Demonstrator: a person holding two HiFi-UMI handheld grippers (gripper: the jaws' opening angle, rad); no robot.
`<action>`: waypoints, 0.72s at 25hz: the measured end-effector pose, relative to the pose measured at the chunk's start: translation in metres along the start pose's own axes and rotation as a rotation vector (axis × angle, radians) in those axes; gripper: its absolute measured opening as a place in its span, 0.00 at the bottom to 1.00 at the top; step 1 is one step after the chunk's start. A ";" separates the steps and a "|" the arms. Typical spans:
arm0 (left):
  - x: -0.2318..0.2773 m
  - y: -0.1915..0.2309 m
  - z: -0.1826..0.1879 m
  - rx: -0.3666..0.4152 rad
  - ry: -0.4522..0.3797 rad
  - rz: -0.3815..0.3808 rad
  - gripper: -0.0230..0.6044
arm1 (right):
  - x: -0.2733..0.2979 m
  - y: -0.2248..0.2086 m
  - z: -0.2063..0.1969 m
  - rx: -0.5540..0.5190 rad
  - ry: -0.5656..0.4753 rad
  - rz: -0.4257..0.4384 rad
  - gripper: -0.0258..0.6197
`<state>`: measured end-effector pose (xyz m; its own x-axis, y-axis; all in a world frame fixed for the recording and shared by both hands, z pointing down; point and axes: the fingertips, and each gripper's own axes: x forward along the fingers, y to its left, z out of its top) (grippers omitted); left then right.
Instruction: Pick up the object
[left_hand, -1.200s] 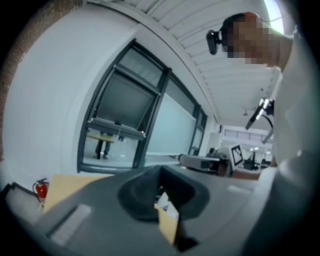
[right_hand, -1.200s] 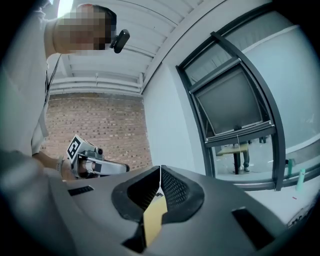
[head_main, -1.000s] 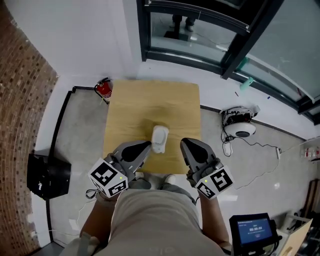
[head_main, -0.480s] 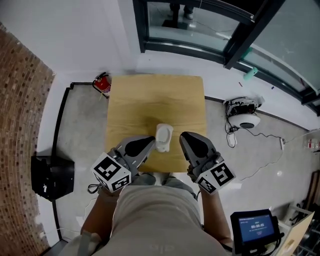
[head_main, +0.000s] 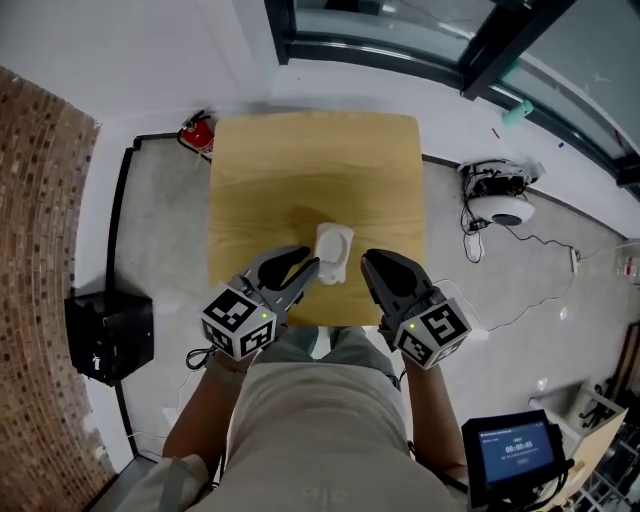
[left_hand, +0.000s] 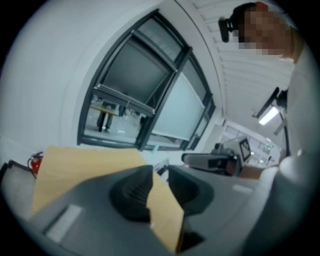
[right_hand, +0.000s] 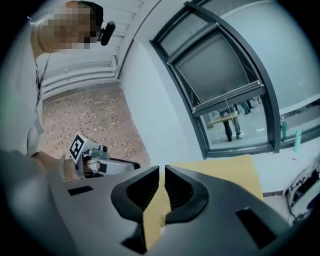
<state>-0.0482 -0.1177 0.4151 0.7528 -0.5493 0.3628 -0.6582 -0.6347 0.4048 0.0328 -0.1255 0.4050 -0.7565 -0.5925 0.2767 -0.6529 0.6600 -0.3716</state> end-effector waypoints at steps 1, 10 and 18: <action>0.005 0.006 -0.009 -0.015 0.018 0.005 0.17 | 0.004 -0.006 -0.011 0.021 0.025 -0.001 0.06; 0.036 0.043 -0.068 -0.096 0.161 0.034 0.22 | 0.026 -0.044 -0.088 0.188 0.186 -0.052 0.13; 0.081 0.091 -0.130 -0.157 0.237 0.044 0.24 | 0.064 -0.092 -0.174 0.277 0.333 -0.087 0.17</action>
<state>-0.0488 -0.1494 0.5905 0.7129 -0.4205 0.5612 -0.6972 -0.5110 0.5027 0.0376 -0.1435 0.6111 -0.6995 -0.4293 0.5712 -0.7144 0.4387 -0.5452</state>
